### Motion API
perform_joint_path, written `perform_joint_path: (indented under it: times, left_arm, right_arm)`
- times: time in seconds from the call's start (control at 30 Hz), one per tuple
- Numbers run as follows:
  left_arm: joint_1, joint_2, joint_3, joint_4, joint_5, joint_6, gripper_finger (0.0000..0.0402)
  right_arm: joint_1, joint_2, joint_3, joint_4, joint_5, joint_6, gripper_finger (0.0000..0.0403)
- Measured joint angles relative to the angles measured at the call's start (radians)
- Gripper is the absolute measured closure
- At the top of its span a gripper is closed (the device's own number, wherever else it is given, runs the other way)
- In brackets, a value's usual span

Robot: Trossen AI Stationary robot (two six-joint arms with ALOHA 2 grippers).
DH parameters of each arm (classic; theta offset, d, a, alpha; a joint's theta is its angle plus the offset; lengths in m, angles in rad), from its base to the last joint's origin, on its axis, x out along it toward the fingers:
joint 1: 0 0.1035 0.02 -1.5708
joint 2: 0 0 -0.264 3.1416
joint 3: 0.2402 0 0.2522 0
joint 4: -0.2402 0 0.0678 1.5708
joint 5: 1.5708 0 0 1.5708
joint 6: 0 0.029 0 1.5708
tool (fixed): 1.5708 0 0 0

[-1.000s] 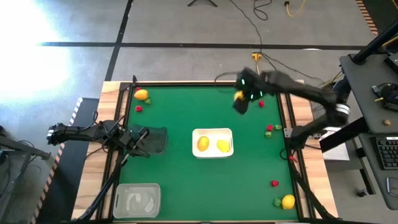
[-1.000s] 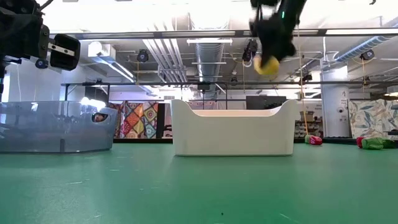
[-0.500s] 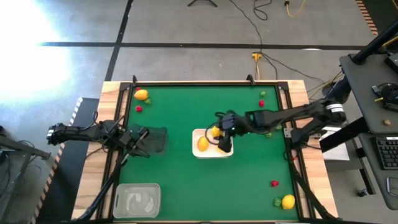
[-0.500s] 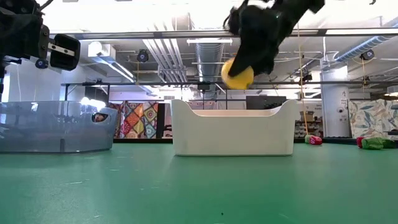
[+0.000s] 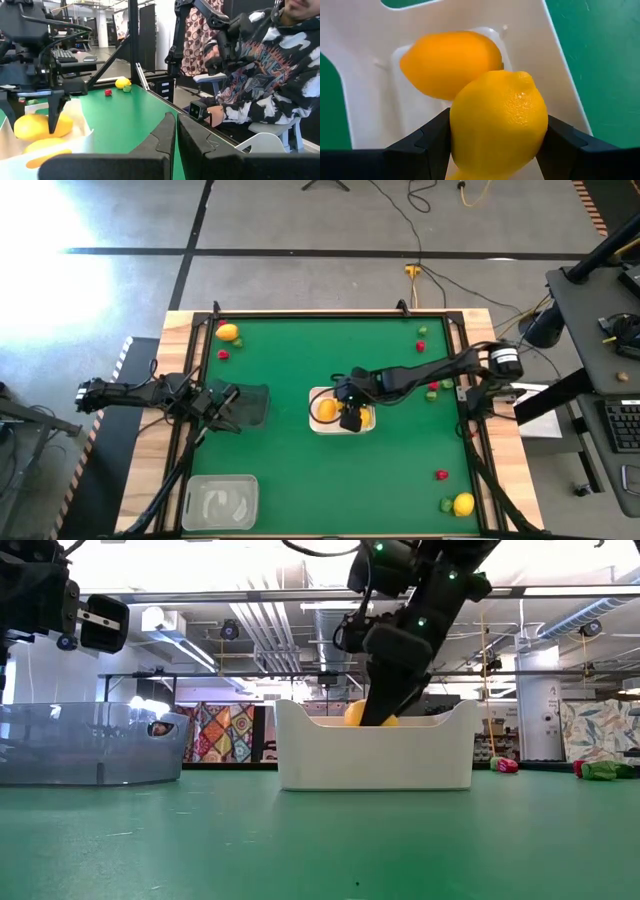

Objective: Sort produce into baskets
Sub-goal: Put the yellow lemon into the white bin

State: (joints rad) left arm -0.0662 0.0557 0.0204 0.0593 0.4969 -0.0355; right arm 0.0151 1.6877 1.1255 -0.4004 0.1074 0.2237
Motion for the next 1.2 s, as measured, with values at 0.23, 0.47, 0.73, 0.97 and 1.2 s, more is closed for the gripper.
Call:
perform_joint_path:
  times: [0.23, 0.47, 0.73, 0.97, 1.2]
  left_arm:
    - [0.000, 0.000, 0.000, 0.000, 0.000, 0.000, 0.0400]
    - [0.000, 0.000, 0.000, 0.000, 0.000, 0.000, 0.0400]
    - [0.000, 0.000, 0.000, 0.000, 0.000, 0.000, 0.0400]
    - [0.000, 0.000, 0.000, 0.000, 0.000, 0.000, 0.0400]
    - [0.000, 0.000, 0.000, 0.000, 0.000, 0.000, 0.0400]
  right_arm:
    - [0.002, 0.049, -0.003, -0.002, -0.001, 0.002, 0.0178]
    - [0.003, 0.045, -0.007, -0.006, -0.001, 0.013, 0.0125]
    - [0.015, -0.004, 0.085, -0.103, -0.002, 0.011, 0.0072]
    - [0.110, -0.144, 0.226, -0.522, 0.000, 0.121, 0.0063]
    - [0.408, -0.313, 0.152, -0.765, -0.033, 0.609, 0.0071]
